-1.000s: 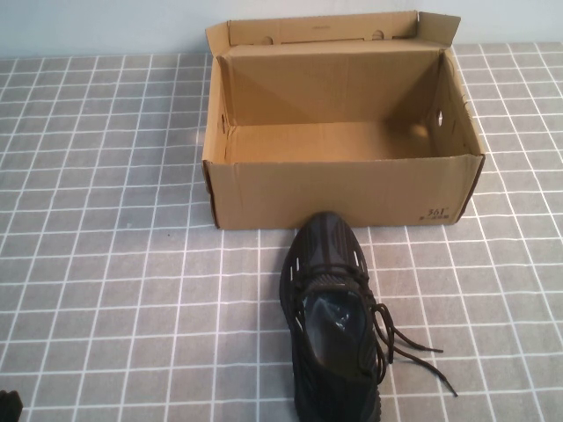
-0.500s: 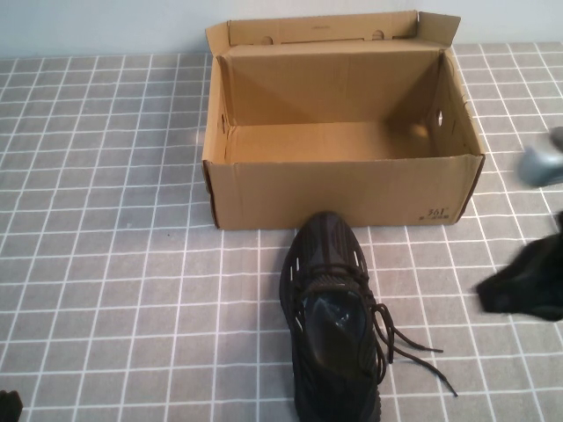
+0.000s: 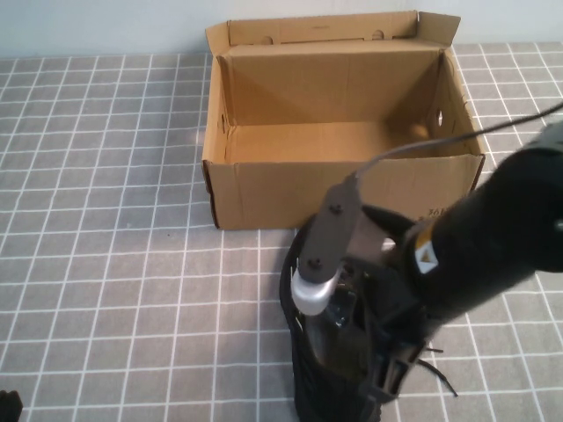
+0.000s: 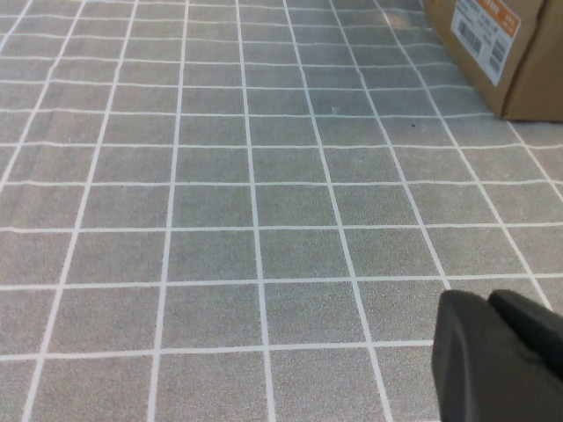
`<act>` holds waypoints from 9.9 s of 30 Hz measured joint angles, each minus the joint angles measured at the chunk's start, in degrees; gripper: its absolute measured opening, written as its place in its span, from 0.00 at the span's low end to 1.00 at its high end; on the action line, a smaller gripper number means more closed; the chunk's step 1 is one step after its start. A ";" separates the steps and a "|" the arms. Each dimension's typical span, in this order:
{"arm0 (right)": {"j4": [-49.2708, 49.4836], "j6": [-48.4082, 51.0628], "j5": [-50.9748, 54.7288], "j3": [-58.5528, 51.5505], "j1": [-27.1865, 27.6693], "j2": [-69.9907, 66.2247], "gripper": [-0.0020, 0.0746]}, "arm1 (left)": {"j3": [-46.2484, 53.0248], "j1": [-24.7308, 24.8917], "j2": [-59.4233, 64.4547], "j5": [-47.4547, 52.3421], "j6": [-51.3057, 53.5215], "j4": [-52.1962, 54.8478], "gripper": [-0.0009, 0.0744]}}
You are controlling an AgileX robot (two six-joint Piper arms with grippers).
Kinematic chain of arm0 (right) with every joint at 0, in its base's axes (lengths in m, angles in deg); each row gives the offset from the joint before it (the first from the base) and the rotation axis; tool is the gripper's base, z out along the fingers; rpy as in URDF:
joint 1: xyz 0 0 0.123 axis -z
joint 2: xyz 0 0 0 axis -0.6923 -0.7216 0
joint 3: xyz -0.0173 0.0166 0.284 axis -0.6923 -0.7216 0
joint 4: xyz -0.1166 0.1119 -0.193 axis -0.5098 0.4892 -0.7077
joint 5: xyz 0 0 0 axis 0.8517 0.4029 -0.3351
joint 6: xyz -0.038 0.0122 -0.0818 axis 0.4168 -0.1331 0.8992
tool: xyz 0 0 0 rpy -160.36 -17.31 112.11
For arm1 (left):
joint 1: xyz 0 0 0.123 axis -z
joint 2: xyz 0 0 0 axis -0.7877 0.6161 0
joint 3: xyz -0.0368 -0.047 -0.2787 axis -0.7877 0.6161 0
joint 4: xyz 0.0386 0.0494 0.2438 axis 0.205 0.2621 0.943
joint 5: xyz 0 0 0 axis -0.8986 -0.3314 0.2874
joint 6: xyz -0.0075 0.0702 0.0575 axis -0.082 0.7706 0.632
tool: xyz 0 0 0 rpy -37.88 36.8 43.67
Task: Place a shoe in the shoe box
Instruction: Pick up the shoe from the table, then place the shoe in the shoe box
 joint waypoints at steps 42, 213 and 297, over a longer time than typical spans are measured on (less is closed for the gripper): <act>-22.34 2.02 -13.31 1.43 0.02 -13.71 0.52 | 0.00 0.00 0.00 0.00 0.00 0.00 0.01; -13.69 -27.69 17.87 45.33 13.12 -17.23 0.02 | -62.35 31.84 83.69 -15.54 67.52 -51.91 0.85; -21.43 -26.47 18.51 51.98 13.25 -4.55 0.01 | -75.93 26.77 91.64 -10.86 84.05 -50.92 0.09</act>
